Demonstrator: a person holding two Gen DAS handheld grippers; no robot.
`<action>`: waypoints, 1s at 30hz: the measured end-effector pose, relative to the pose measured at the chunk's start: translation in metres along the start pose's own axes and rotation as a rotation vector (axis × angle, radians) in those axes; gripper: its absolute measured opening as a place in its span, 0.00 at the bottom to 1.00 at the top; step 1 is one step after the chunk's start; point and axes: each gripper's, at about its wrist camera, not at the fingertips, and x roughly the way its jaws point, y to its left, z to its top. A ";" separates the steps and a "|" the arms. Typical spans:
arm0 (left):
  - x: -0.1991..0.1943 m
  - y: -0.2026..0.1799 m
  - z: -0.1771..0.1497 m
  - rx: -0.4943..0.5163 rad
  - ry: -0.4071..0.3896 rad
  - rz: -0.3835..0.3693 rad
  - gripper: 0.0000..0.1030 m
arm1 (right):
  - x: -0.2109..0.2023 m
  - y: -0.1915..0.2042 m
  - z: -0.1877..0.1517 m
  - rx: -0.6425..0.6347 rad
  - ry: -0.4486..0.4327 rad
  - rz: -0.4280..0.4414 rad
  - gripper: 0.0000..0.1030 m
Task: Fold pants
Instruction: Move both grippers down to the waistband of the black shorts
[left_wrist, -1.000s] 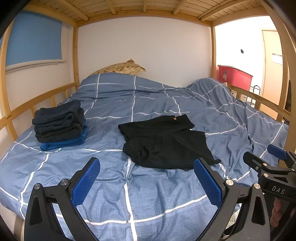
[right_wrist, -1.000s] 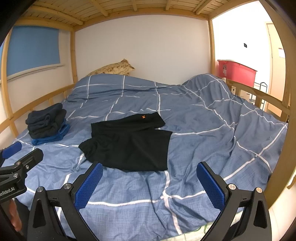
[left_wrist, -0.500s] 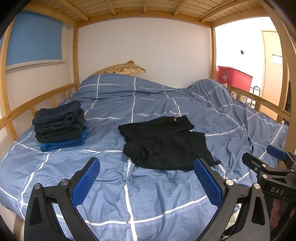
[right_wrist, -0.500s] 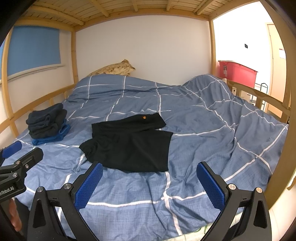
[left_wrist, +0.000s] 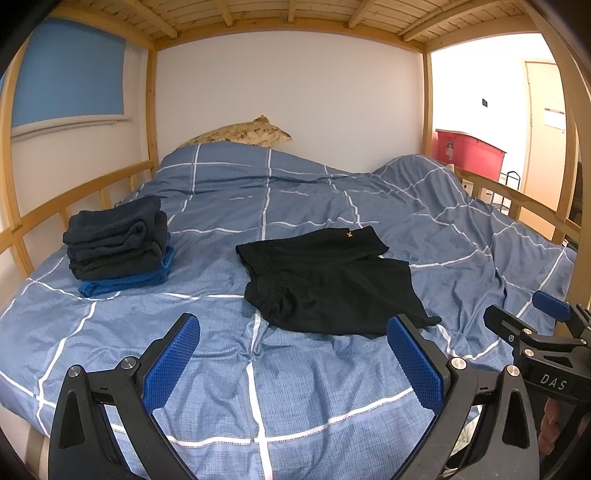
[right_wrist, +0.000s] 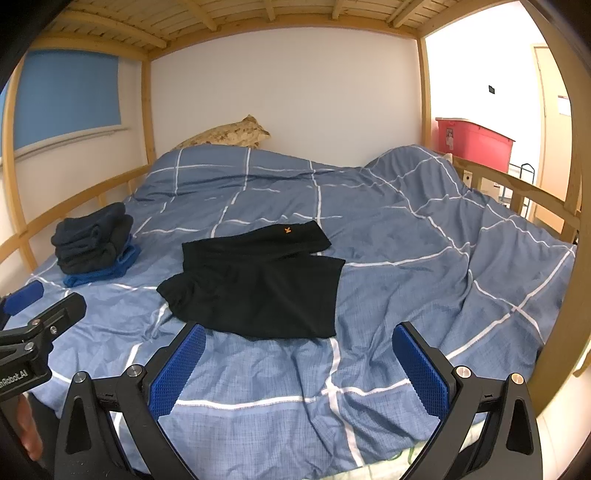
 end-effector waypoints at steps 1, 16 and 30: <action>0.001 0.000 0.000 -0.002 0.003 0.000 1.00 | 0.001 0.000 -0.001 0.000 0.002 0.000 0.99; 0.047 -0.001 0.045 0.045 -0.017 -0.062 1.00 | 0.034 -0.005 0.033 -0.044 -0.030 0.044 0.99; 0.177 0.001 0.145 0.109 0.042 -0.073 1.00 | 0.160 -0.001 0.148 -0.145 -0.010 0.123 0.99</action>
